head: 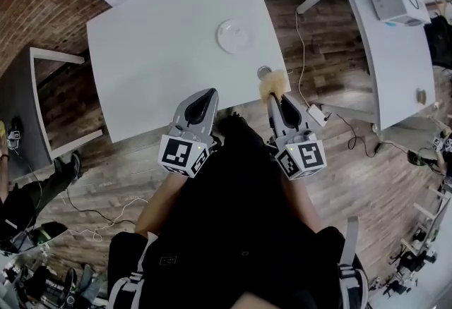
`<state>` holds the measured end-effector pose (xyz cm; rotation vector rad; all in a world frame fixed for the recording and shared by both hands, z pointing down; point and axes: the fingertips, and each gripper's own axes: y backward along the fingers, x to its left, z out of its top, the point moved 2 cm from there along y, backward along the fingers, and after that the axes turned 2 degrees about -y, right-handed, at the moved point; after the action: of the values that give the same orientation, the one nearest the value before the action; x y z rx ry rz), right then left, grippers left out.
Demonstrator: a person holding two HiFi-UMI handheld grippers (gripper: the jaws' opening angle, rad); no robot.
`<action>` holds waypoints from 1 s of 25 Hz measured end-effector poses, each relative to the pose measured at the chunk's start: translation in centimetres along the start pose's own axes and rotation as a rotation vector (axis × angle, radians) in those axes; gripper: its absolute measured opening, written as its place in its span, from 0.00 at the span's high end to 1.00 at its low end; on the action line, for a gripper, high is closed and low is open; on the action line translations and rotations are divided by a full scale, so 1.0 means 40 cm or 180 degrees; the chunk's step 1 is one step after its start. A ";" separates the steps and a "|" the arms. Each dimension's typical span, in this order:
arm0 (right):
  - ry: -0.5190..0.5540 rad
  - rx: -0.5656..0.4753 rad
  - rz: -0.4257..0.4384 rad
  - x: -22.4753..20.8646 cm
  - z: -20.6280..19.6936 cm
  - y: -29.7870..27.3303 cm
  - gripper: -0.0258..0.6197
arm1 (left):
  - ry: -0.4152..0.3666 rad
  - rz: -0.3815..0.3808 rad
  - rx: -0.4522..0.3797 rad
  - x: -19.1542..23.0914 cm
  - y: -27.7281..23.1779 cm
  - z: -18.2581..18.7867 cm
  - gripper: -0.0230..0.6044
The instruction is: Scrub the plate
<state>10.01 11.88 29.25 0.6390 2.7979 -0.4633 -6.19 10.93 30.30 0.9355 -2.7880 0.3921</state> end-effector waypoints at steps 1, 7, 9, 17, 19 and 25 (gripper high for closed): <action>0.0001 0.0008 0.0037 -0.016 0.006 -0.014 0.87 | 0.0009 0.0023 0.0024 0.001 -0.019 -0.001 0.96; -0.0036 0.0083 0.0229 -0.152 0.041 -0.106 0.87 | 0.0058 0.0188 0.0136 0.009 -0.162 -0.009 0.96; -0.0054 0.0108 0.0243 -0.200 0.046 -0.136 0.87 | 0.0103 0.0143 0.0081 0.012 -0.207 -0.012 0.96; -0.0100 0.0344 0.0176 -0.220 0.014 -0.211 0.87 | 0.0242 0.0448 0.0273 0.136 -0.236 -0.052 0.96; -0.0091 0.0397 0.0140 -0.242 -0.002 -0.246 0.87 | 0.0314 0.0519 0.0367 0.175 -0.264 -0.083 0.96; -0.0151 0.0632 0.0010 -0.292 -0.082 -0.327 0.87 | 0.0775 0.0641 0.0646 0.260 -0.335 -0.199 0.96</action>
<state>13.80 -2.59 38.99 0.6629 2.7272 -0.7525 -5.53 -2.83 43.00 0.5954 -2.6580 0.7754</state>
